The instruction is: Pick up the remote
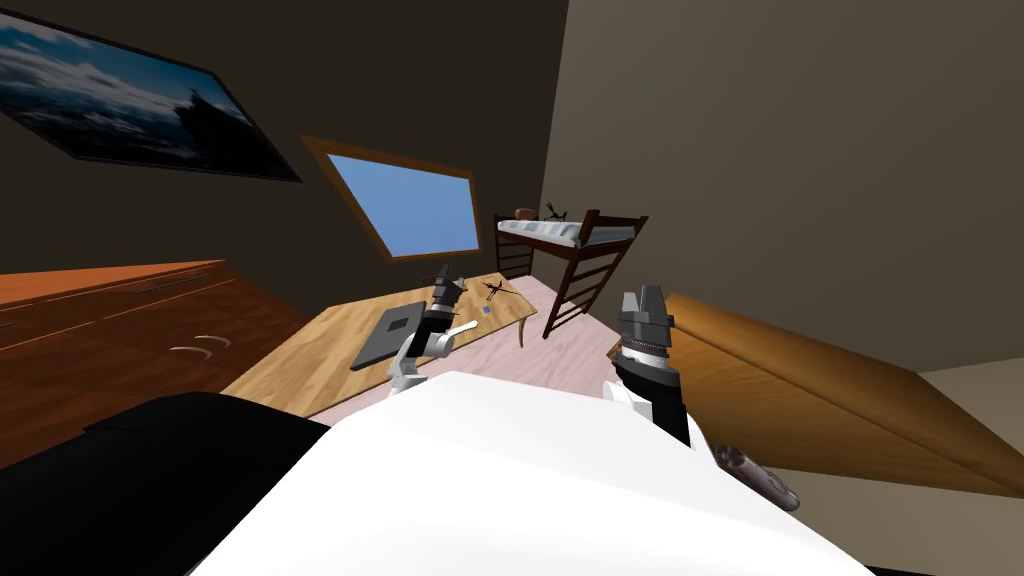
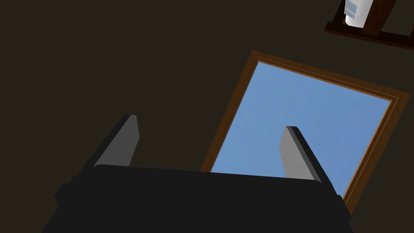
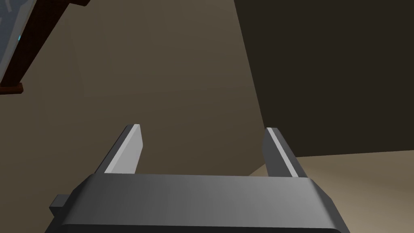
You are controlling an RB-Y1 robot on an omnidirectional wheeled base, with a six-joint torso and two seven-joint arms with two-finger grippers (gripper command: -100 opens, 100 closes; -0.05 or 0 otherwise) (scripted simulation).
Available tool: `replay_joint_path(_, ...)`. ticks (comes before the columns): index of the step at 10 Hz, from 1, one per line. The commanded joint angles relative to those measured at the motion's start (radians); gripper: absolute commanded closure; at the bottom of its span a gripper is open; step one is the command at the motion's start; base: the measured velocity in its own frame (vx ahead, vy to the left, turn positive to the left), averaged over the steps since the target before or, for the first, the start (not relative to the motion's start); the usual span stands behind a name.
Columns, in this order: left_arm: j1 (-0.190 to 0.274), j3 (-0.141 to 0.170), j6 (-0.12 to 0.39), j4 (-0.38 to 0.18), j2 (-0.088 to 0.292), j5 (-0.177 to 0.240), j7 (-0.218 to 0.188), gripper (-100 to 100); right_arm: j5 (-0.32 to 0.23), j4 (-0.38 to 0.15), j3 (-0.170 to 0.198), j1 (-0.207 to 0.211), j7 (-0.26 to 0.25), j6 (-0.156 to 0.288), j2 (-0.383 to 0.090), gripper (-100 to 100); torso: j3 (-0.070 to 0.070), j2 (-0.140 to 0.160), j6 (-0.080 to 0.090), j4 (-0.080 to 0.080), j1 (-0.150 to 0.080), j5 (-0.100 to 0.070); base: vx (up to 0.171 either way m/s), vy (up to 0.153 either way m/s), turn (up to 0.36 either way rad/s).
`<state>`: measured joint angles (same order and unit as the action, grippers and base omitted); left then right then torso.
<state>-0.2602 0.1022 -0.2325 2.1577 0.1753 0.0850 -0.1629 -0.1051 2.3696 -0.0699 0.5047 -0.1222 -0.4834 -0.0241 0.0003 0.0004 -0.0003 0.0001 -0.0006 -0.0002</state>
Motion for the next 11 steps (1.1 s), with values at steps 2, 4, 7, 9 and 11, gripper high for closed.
replay_joint_path(2, 0.035, 0.019, 0.071, -0.041, 0.012, 0.007, -0.01, -100, 0.0, 0.0, 0.0, 0.0, 0.0, 0.0, 0.0, 0, 0.0, 0.0, 0.0, 0.0, 0.0, 0.0, -0.01, -0.018, -0.07)
replay_joint_path(4, 0.068, 0.037, 0.118, -0.082, 0.023, 0.013, -0.02, -100, 0.0, 0.0, 0.0, 0.0, 0.0, 0.0, 0.0, 0, 0.0, 0.0, 0.0, 0.0, 0.0, 0.0, -0.015, -0.02, -0.061)
replay_joint_path(7, 0.101, 0.055, 0.202, -0.125, 0.032, 0.02, -0.029, -100, 0.0, 0.0, 0.0, 0.0, 0.0, 0.0, 0.0, 0, 0.0, 0.0, 0.0, 0.0, 0.0, 0.0, -0.007, -0.015, -0.038)
replay_joint_path(9, 0.134, 0.073, 0.258, -0.17, 0.042, 0.027, -0.039, -100, 0.0, 0.0, 0.0, 0.0, 0.0, 0.0, 0.0, 0, 0.0, 0.0, 0.0, 0.0, -0.001, 0.0, -0.011, -0.022, -0.069)
replay_joint_path(11, 0.168, 0.091, 0.306, -0.212, 0.05, 0.034, -0.048, -100, 0.0, 0.0, 0.0, 0.0, 0.0, 0.0, 0.0, 0, 0.0, 0.0, 0.0, 0.0, 0.0, 0.0, -0.005, -0.013, -0.04)
